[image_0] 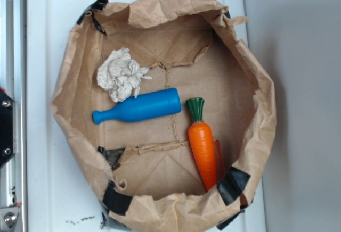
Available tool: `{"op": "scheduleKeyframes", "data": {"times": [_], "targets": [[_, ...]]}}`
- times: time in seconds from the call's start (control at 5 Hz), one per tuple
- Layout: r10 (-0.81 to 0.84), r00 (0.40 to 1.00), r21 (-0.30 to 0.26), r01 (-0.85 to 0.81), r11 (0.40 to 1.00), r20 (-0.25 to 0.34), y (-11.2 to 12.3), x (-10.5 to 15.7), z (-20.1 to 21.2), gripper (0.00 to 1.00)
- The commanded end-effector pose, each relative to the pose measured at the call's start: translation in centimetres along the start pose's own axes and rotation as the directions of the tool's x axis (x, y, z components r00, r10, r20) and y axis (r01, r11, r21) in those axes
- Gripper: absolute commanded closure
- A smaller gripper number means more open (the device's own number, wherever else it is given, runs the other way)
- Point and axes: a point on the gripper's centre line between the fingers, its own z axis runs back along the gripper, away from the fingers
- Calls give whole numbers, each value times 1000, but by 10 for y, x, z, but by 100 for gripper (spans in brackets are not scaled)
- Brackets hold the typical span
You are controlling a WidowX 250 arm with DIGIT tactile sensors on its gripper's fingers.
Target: Grab the carrot.
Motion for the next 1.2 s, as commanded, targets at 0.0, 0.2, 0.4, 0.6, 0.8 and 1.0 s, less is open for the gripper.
{"op": "scheduleKeyframes", "data": {"times": [0.0, 0.2, 0.4, 0.6, 0.8, 1.0], "targets": [[0, 1000, 0, 0, 1000, 0, 0, 0, 0, 0], [41, 999, 40, -42, 998, 17, 14, 47, -25, 0], [34, 997, 65, -38, 997, 63, 29, 87, -45, 0], [35, 993, 83, -44, 996, 113, 41, 112, -55, 0], [-20, 991, 89, 8, 996, 135, 48, 117, -55, 0], [-20, 991, 89, 8, 996, 135, 48, 117, -55, 0]]}}
